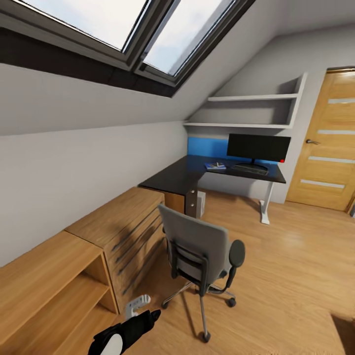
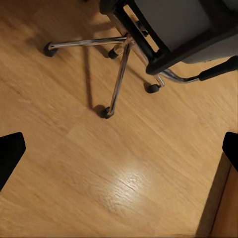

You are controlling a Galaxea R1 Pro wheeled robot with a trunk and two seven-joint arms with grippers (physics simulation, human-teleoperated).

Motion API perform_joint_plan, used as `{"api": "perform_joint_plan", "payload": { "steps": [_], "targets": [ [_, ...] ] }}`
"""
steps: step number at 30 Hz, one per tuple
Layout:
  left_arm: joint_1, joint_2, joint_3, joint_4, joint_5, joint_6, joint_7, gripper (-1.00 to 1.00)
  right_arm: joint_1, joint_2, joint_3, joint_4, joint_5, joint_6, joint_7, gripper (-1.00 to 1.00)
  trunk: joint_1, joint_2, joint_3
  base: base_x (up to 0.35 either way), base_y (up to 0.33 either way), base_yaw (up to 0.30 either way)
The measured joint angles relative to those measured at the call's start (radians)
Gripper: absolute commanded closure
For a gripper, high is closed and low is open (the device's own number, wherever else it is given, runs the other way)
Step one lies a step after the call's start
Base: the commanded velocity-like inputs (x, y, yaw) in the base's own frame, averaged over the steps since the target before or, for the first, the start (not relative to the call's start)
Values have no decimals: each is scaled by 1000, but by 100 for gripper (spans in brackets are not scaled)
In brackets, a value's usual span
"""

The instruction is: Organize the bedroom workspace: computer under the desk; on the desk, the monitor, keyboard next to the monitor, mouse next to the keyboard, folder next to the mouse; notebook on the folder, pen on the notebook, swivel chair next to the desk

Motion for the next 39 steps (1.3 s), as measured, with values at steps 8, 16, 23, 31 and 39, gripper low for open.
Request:
{"api": "perform_joint_plan", "payload": {
  "steps": [8, 16, 23, 31, 39],
  "targets": [
    [0, -1, -1, 2, 0, 0, 0, -100, 0, 0, 1, 0, 0, 0, 0, -100, 0, 0, 0, 145, 253, -299],
    [0, 0, -1, 2, 0, 0, -1, -100, 0, 0, 1, 7, 0, -1, 0, -100, 0, 0, 0, 61, 79, -299],
    [0, 0, -1, 2, 0, 0, -1, -100, 0, 2, 1, 13, 0, -1, 1, -100, 0, 0, 0, 5, 44, -299],
    [0, -1, -1, 2, 0, 0, -1, -100, 0, 2, 1, 15, 0, -1, 3, -100, 0, 0, 0, 1, 230, -299],
    [0, 0, -1, -7, 2, 21, 2, -100, 0, 3, -1, 15, -1, 1, 4, -100, 0, 0, 0, 0, 106, -299]
  ]
}}
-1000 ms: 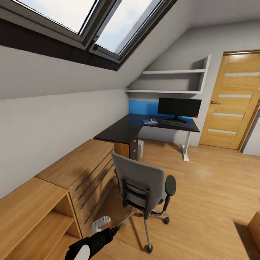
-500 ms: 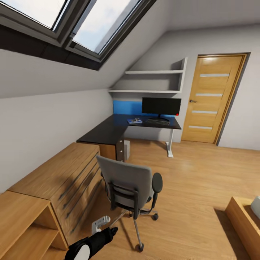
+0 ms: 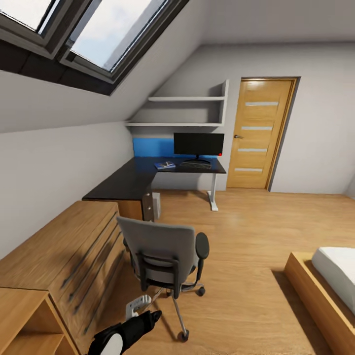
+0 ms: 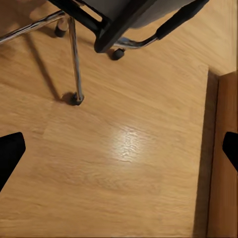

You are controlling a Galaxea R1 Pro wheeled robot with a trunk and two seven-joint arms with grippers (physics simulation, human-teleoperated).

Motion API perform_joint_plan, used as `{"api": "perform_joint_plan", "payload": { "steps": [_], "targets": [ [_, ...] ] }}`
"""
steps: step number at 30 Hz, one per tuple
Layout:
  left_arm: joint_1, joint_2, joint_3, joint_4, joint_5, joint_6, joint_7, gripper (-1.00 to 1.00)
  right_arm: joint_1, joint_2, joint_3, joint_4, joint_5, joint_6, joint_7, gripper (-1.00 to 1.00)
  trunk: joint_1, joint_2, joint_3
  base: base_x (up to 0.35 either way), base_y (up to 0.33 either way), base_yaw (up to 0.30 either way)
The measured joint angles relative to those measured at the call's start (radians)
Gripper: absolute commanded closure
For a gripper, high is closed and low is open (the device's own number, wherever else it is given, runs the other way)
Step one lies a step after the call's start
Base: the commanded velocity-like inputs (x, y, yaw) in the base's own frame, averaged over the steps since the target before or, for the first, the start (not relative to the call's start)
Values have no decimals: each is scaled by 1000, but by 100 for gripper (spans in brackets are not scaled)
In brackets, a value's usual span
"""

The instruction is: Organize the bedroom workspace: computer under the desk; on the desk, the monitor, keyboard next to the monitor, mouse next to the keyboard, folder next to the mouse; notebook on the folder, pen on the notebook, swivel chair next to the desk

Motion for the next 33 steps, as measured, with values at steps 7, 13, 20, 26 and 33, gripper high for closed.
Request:
{"api": "perform_joint_plan", "payload": {
  "steps": [7, 13, 20, 26, 33],
  "targets": [
    [1, 23, 12, -45, 2, 143, 1, -100, -4, 1, -1, -20, 0, 12, -4, -100, 0, 0, 0, 0, 20, -189],
    [1, 53, 30, -64, 8, 193, -6, -100, -22, 19, -1, -41, 3, 62, -8, -100, 23, -42, -19, 0, 4, -44],
    [2, 58, 59, -61, 6, 202, -4, -100, -83, 68, -4, -34, 5, 123, -4, -100, 50, -91, -41, 0, 1, -9],
    [-4, 57, 67, 7, -2, 129, 12, -100, -175, 182, 0, 102, 11, 140, 1, -100, 73, -133, -59, 0, 0, -44],
    [-10, 62, 68, 42, -3, 107, 16, -100, -210, 220, 1, 206, 11, 133, 17, -100, 100, -182, -81, 0, 0, -16]
  ]
}}
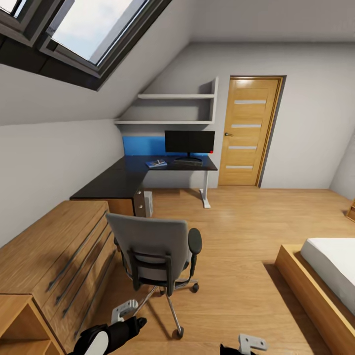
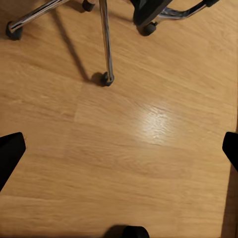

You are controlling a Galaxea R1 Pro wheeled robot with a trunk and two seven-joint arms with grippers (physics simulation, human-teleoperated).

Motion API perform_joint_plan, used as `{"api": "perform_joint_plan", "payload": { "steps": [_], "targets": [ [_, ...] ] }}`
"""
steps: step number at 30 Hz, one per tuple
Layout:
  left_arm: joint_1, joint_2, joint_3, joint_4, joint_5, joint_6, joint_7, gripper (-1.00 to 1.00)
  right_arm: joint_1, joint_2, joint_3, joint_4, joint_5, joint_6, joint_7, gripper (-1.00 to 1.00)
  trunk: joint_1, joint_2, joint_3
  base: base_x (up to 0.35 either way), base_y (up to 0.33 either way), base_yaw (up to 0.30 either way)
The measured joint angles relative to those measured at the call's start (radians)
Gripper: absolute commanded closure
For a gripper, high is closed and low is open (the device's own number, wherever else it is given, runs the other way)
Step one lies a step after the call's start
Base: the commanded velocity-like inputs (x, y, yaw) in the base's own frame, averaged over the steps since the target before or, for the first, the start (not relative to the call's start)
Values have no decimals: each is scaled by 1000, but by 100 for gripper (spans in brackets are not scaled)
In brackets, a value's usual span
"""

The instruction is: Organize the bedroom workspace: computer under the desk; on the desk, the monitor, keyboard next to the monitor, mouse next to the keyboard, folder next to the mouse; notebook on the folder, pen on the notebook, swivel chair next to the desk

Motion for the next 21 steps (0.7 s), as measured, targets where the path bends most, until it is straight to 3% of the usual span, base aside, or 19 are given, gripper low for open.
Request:
{"api": "perform_joint_plan", "payload": {
  "steps": [2, 6, 11, 12, 16, 21],
  "targets": [
    [-6, 0, 1, 18, 1, -3, 0, -100, -28, 18, 0, 55, 0, -2, 8, -100, 8, -14, -6, 0, 0, -5],
    [-31, -1, 15, 72, 2, -7, 0, -100, -103, 79, -1, 233, 2, -19, 48, -100, 23, -42, -19, 0, 0, -2],
    [-75, 1, 54, 131, 1, -8, -1, -100, -163, 156, -1, 382, 3, -111, 113, -100, 42, -77, -34, 0, 0, 0],
    [-110, 3, 87, 172, -1, -6, -7, -100, -205, 207, 1, 445, 16, -171, 132, -100, 46, -84, -37, 0, 0, 0],
    [-177, 13, 118, 223, 1, 2, -11, -100, -263, 276, -2, 506, 50, -216, 144, -100, 61, -112, -50, 0, 0, 0],
    [-271, 31, 132, 314, 4, 2, -20, -100, -324, 316, -4, 536, 73, -233, 148, -100, 81, -147, -66, 0, 0, 0]
  ]
}}
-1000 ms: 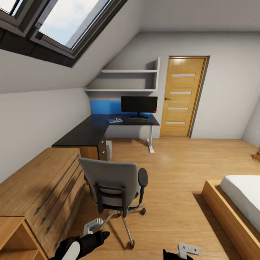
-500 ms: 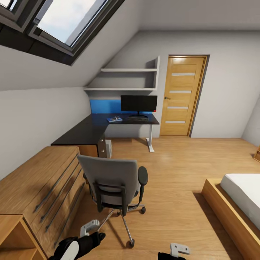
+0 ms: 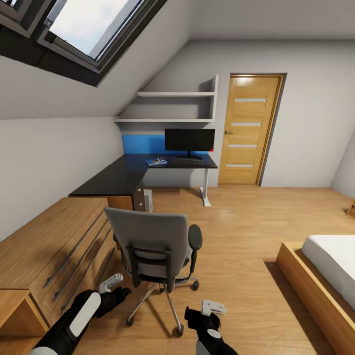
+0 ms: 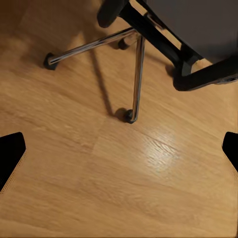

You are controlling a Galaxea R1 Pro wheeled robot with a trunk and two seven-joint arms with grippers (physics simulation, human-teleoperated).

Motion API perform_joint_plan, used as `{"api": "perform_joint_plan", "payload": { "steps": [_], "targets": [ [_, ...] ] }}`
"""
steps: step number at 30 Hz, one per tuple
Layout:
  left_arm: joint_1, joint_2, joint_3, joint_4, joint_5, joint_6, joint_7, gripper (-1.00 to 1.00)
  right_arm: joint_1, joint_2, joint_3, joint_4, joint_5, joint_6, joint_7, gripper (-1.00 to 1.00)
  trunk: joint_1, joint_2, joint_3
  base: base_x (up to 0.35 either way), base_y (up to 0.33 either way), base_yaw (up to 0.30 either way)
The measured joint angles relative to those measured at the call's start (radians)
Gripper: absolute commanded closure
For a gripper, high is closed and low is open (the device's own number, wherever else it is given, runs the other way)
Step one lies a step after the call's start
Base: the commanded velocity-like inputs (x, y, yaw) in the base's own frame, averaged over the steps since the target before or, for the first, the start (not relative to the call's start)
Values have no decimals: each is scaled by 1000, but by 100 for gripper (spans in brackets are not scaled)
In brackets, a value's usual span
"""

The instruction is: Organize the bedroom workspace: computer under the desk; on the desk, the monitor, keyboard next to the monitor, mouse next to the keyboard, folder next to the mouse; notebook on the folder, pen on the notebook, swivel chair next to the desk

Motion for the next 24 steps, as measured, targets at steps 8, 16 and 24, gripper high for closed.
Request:
{"api": "perform_joint_plan", "payload": {
  "steps": [8, 16, 24],
  "targets": [
    [-69, 2, -4, 98, -4, -19, -19, -100, -68, 27, 0, 13, 3, -12, 0, -100, 31, -56, -25, 0, 0, 0],
    [-78, 4, -9, 113, -5, -30, -22, -100, -79, 27, 0, 15, 2, -15, 0, -100, 61, -112, -50, 0, 0, 0],
    [-79, 1, -10, 116, -4, -43, -29, -100, -86, 27, 2, 14, 4, 3, -11, -100, 92, -168, -75, 0, 0, 0]
  ]
}}
